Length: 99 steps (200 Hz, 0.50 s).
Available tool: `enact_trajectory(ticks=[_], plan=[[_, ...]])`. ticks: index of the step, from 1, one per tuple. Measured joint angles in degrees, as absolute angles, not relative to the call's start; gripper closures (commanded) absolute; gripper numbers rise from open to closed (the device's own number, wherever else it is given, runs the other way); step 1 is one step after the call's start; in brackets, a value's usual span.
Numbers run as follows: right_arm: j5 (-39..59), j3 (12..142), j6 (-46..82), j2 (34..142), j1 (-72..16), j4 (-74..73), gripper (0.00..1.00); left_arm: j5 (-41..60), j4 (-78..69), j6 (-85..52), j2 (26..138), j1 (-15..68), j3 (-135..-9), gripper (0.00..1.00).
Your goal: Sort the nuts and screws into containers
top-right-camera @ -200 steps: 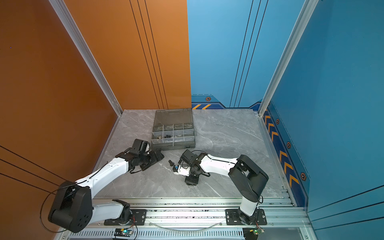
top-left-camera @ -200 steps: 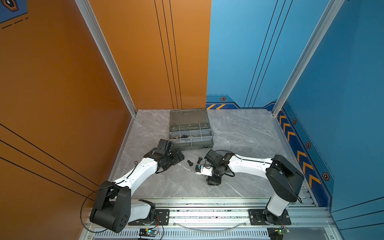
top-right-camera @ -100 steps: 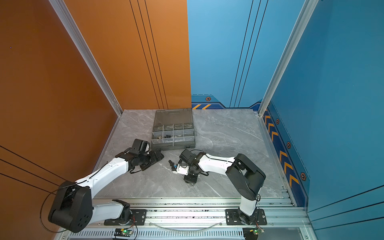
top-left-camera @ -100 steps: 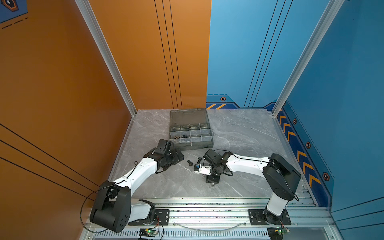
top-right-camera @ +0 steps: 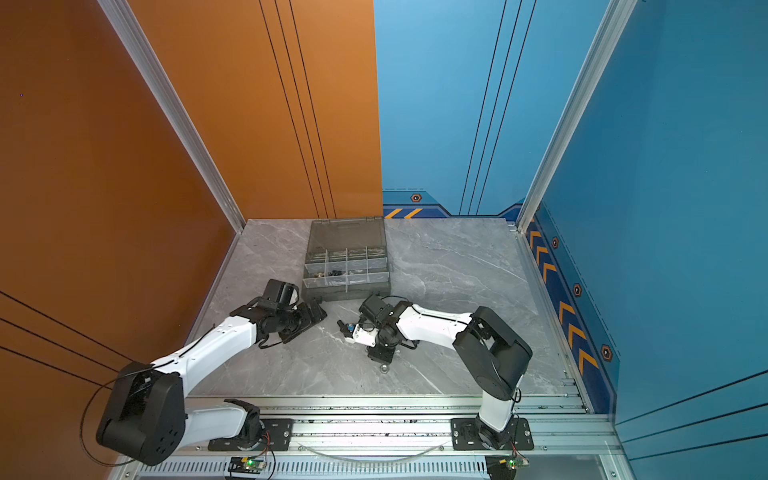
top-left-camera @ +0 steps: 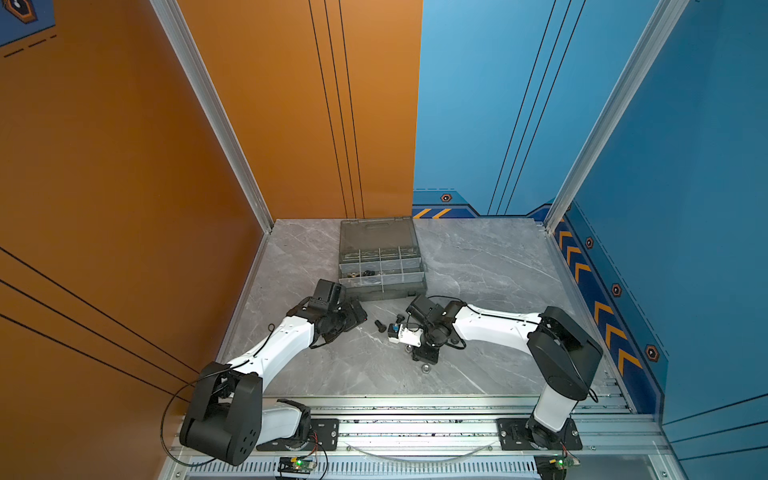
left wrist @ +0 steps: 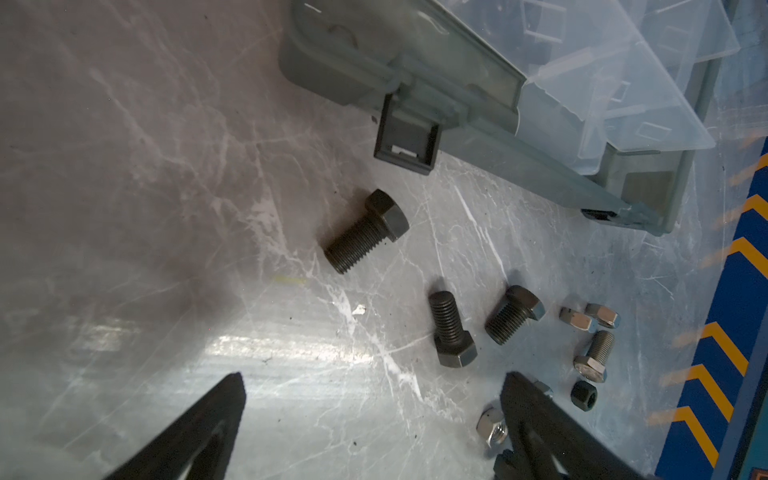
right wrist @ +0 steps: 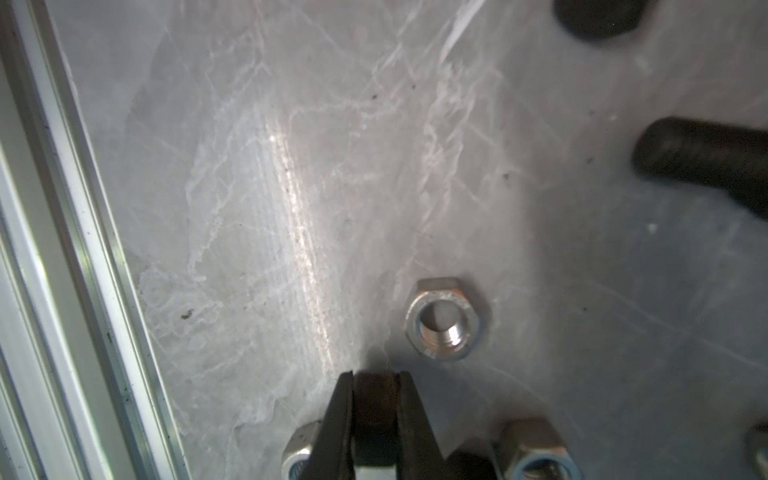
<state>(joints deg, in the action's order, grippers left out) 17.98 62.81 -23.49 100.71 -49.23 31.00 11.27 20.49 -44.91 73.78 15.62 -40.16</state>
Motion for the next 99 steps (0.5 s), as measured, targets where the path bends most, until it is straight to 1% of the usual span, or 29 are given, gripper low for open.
enact_trajectory(ticks=[31, 55, 79, 99], plan=[[22.7, 65.6, -22.8, 95.8, -45.1, 30.8, 1.00, 13.0, 19.3, -45.3, 73.0, 15.2, -39.6, 0.02], [26.5, 68.8, -21.5, 92.7, -40.4, 27.5, 1.00, 13.9, 18.4, -45.5, 72.9, 15.0, -39.4, 0.02], [28.4, 71.8, -19.6, 92.9, -36.3, 23.0, 1.00, 14.3, 17.6, -45.5, 72.6, 14.8, -39.4, 0.02], [28.3, 75.9, -17.9, 95.6, -34.3, 20.2, 1.00, 14.7, 17.3, -45.7, 72.3, 14.5, -39.3, 0.02]])
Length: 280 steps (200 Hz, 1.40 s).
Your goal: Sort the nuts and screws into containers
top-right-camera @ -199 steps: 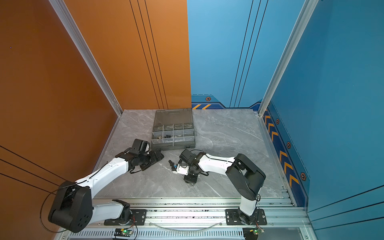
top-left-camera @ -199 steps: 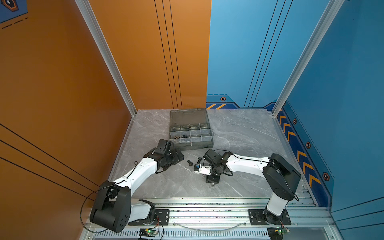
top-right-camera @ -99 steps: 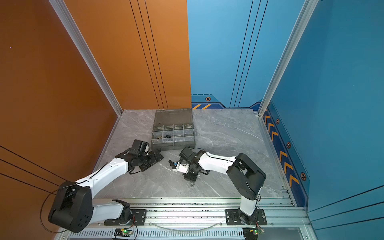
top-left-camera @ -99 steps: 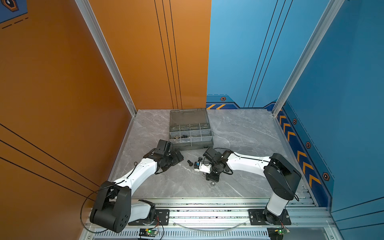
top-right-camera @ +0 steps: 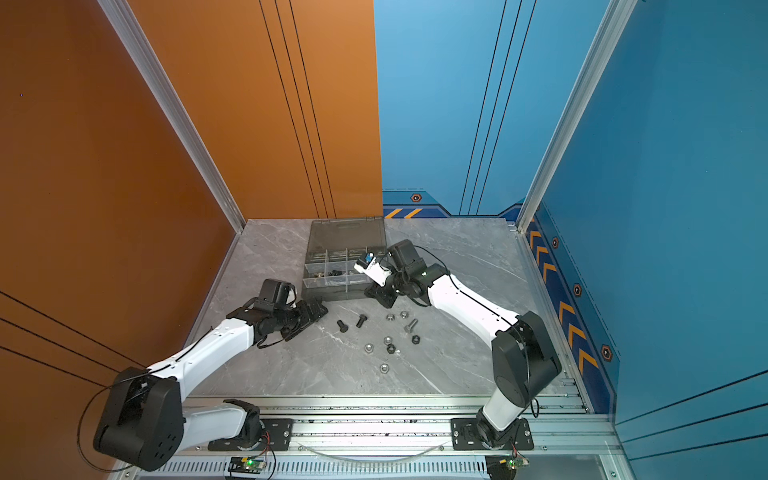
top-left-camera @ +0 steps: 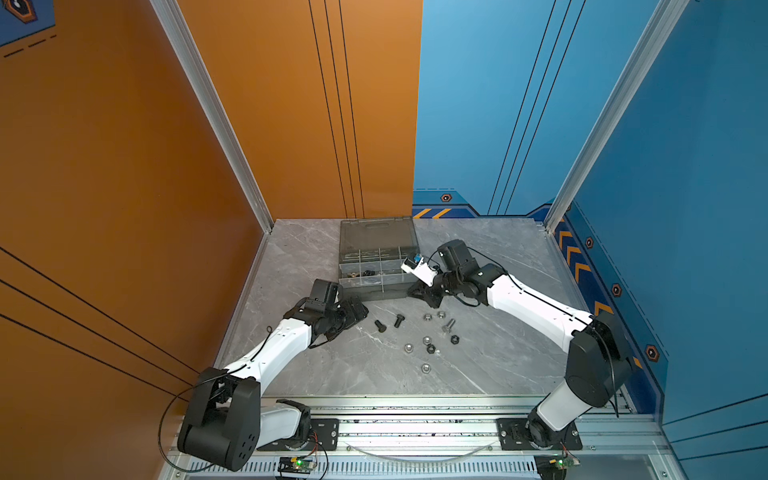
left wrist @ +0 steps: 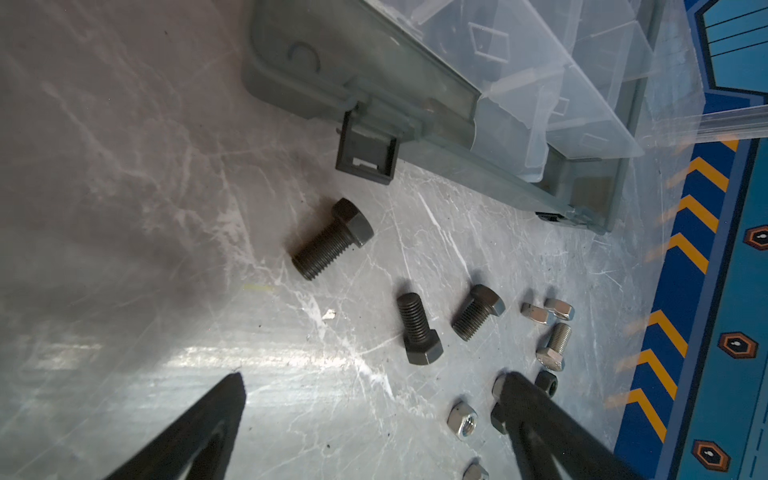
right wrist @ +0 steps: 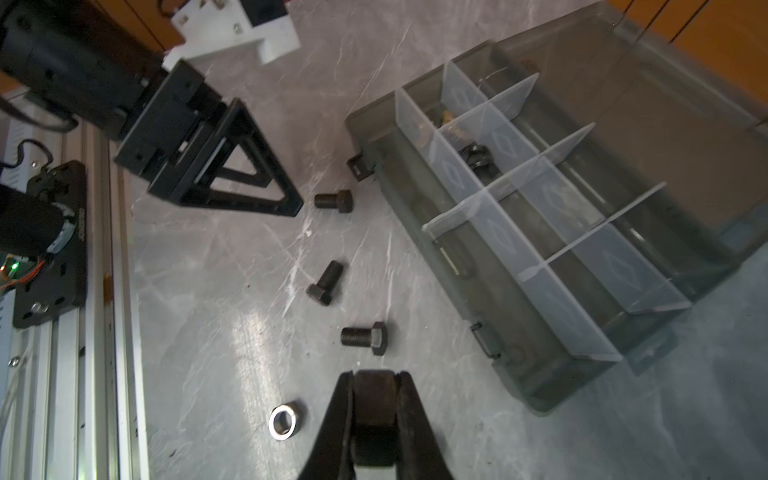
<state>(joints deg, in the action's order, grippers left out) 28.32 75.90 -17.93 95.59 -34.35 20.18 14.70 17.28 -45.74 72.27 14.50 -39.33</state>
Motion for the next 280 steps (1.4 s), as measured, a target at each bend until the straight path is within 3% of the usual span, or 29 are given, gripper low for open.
enact_trajectory(ticks=[111, 165, 178, 195, 215, 236, 280], plan=[[23.4, 109.1, -9.9, 130.6, -32.1, 13.4, 1.00, 19.5, 14.1, -47.5, 68.3, 12.3, -36.4, 0.02], [20.9, 113.2, -7.9, 137.1, -31.6, 14.9, 0.97, 20.0, 13.9, -47.7, 66.9, 11.5, -35.6, 0.02], [20.7, 113.2, -7.9, 137.1, -31.6, 15.7, 0.93, 20.1, 13.9, -47.7, 66.7, 11.4, -35.6, 0.02], [20.2, 113.3, -8.1, 137.1, -31.9, 16.4, 0.76, 20.1, 13.9, -47.7, 66.7, 11.3, -35.6, 0.02], [19.1, 113.3, -8.8, 137.1, -32.2, 17.5, 0.74, 20.1, 13.9, -47.7, 66.7, 11.2, -35.6, 0.02], [18.7, 113.1, -9.2, 137.1, -32.4, 17.6, 0.61, 20.2, 13.9, -47.7, 66.7, 11.2, -35.6, 0.02], [18.5, 109.5, -9.6, 134.5, -32.8, 16.9, 0.56, 20.2, 13.6, -47.9, 66.7, 11.2, -35.3, 0.02]])
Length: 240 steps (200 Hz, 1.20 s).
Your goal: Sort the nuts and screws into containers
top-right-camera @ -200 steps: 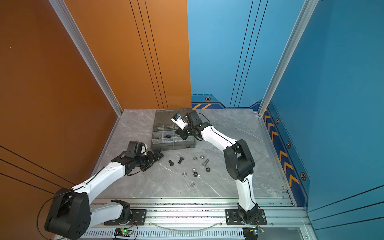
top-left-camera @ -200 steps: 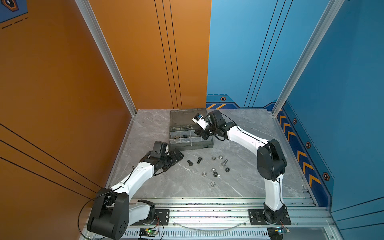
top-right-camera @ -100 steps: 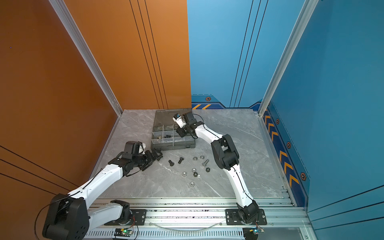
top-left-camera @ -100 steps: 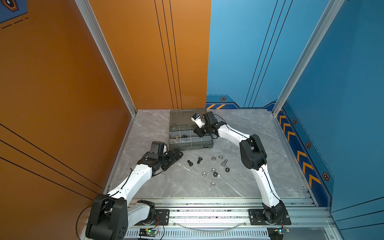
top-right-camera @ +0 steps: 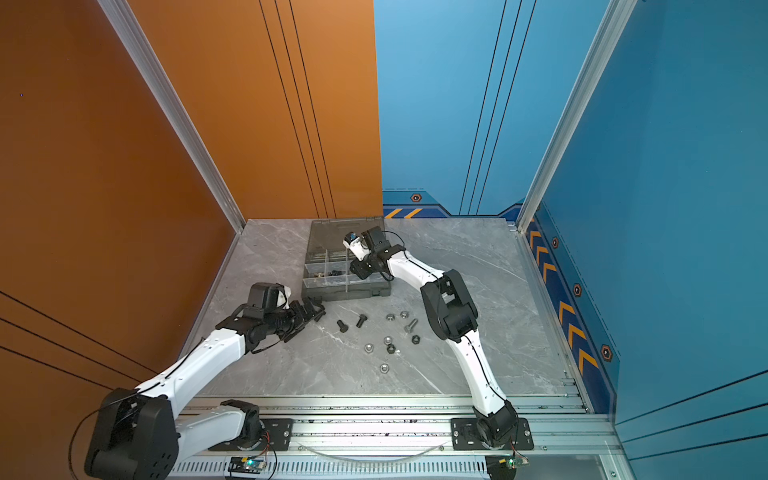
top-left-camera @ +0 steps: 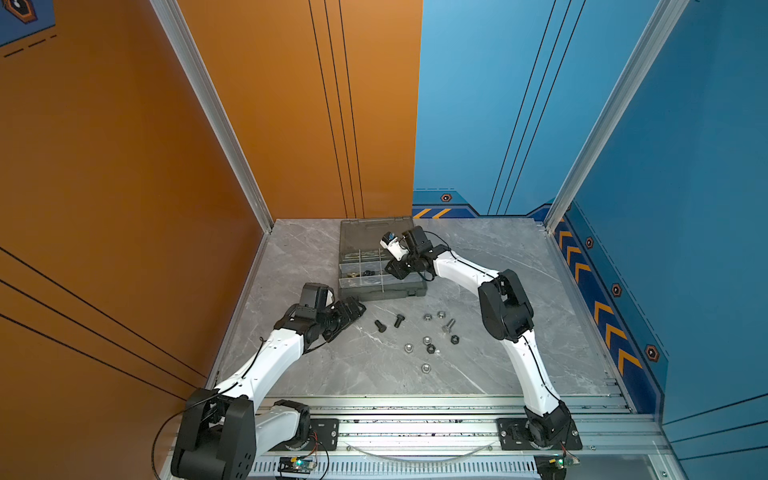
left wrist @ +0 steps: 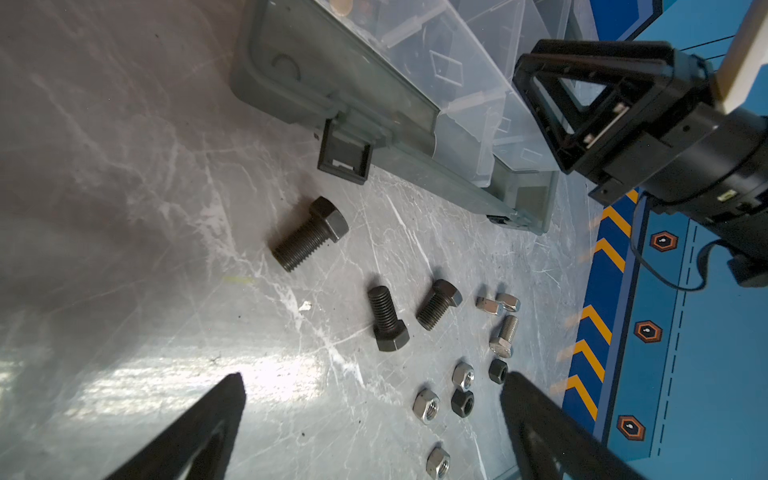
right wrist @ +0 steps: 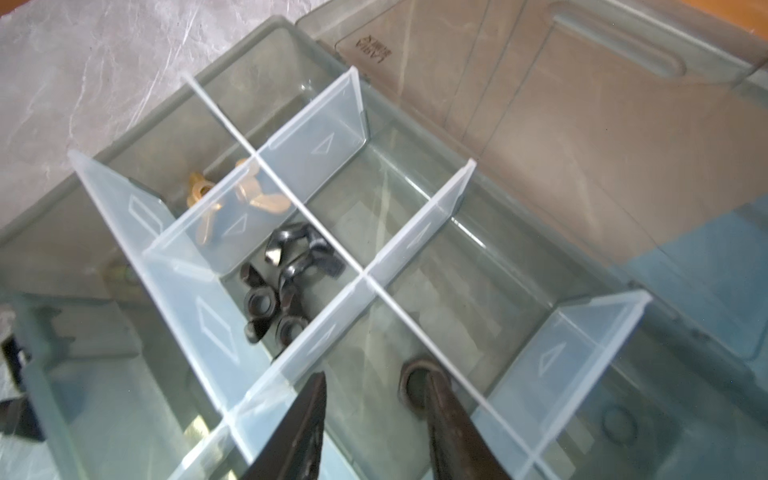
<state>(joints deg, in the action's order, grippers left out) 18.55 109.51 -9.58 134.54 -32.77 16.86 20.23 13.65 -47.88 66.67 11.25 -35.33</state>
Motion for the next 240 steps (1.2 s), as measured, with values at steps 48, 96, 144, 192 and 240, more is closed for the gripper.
enact_trajectory(ticks=[48, 96, 144, 192, 240], plan=[[16.3, 100.0, -7.6, 122.5, -32.6, 16.6, 0.49, 20.3, 13.5, -47.9, 66.7, 11.2, -35.3, 0.02], [14.3, 94.8, -5.5, 109.1, -32.6, 22.0, 0.45, 20.3, 13.5, -47.9, 66.7, 11.2, -35.3, 0.02], [13.1, 84.6, -3.7, 99.5, -32.6, 31.2, 0.40, 20.3, 13.5, -47.9, 66.7, 11.2, -35.3, 0.02], [13.2, 76.4, -0.7, 94.2, -32.7, 39.7, 0.38, 20.3, 13.5, -47.9, 67.7, 11.3, -35.3, 0.02], [13.2, 72.4, 0.4, 94.2, -35.3, 46.4, 0.39, 20.3, 13.4, -47.9, 68.4, 11.9, -35.3, 0.02]])
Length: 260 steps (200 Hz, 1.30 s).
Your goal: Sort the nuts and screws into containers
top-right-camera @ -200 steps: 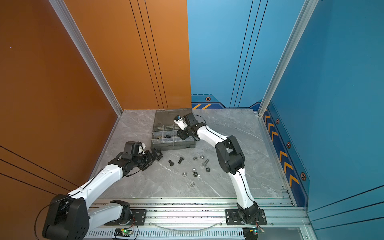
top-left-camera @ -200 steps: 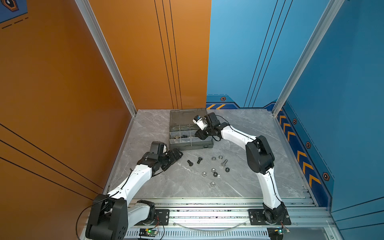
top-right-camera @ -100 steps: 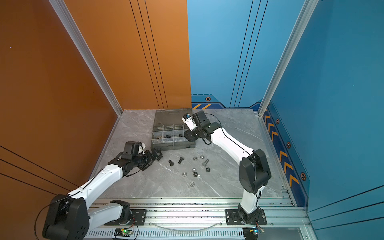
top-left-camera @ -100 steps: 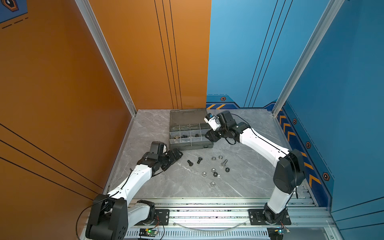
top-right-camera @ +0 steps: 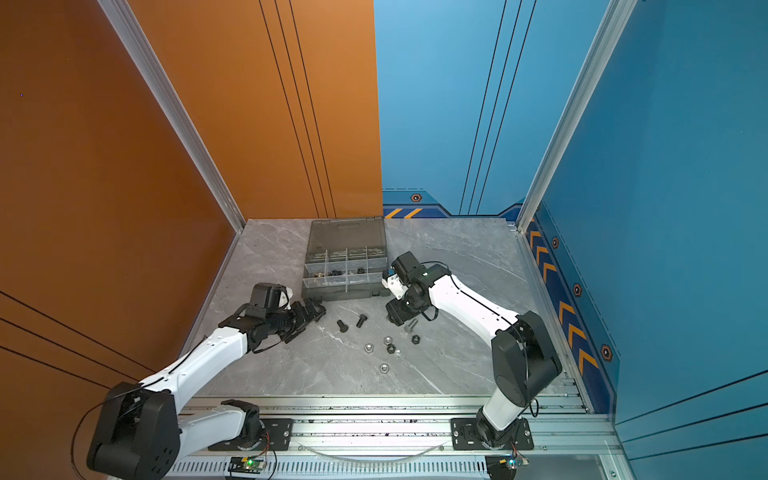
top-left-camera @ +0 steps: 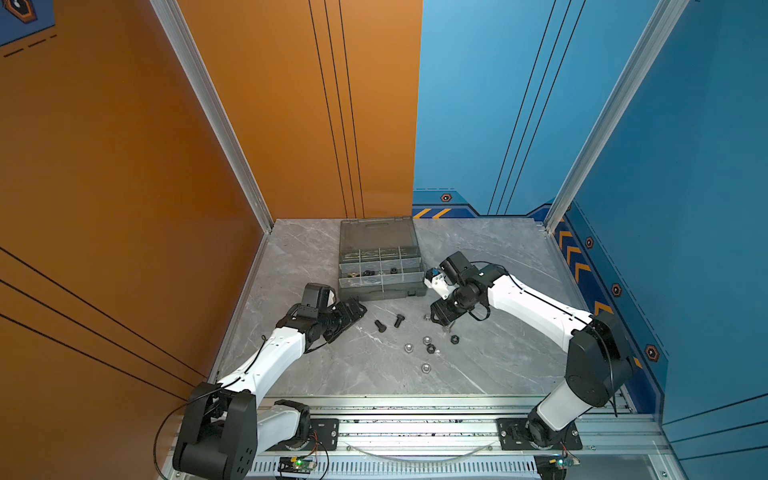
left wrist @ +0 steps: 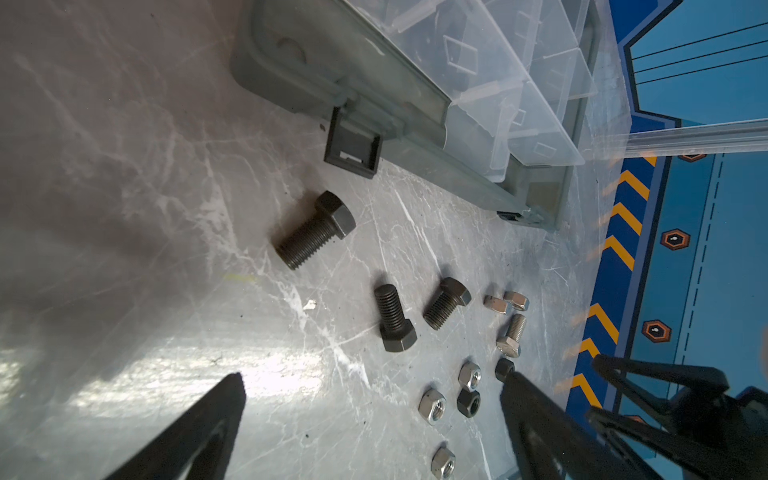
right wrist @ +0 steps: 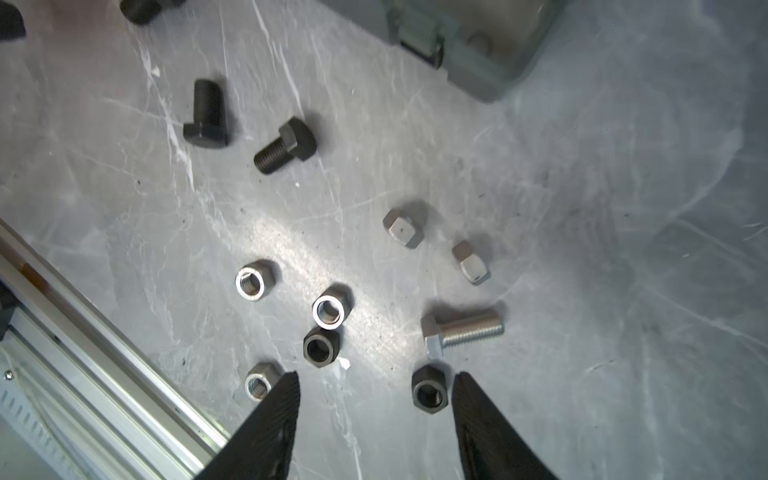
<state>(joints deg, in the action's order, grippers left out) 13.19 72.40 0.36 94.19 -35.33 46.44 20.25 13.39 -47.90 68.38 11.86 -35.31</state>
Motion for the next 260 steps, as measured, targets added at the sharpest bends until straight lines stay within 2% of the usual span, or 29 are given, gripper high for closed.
enact_trajectory(ticks=[95, 193, 260], plan=[[13.1, 72.2, 3.0, 101.9, -45.8, 49.5, 0.39, 20.2, 13.1, -48.1, 68.4, 12.7, -35.3, 0.02], [9.5, 72.0, 3.5, 105.1, -46.6, 49.5, 0.39, 20.2, 13.0, -48.1, 68.4, 12.9, -35.3, 0.02], [8.9, 71.3, 3.5, 107.0, -46.5, 49.0, 0.44, 20.2, 13.0, -48.1, 68.4, 12.9, -35.3, 0.02]])
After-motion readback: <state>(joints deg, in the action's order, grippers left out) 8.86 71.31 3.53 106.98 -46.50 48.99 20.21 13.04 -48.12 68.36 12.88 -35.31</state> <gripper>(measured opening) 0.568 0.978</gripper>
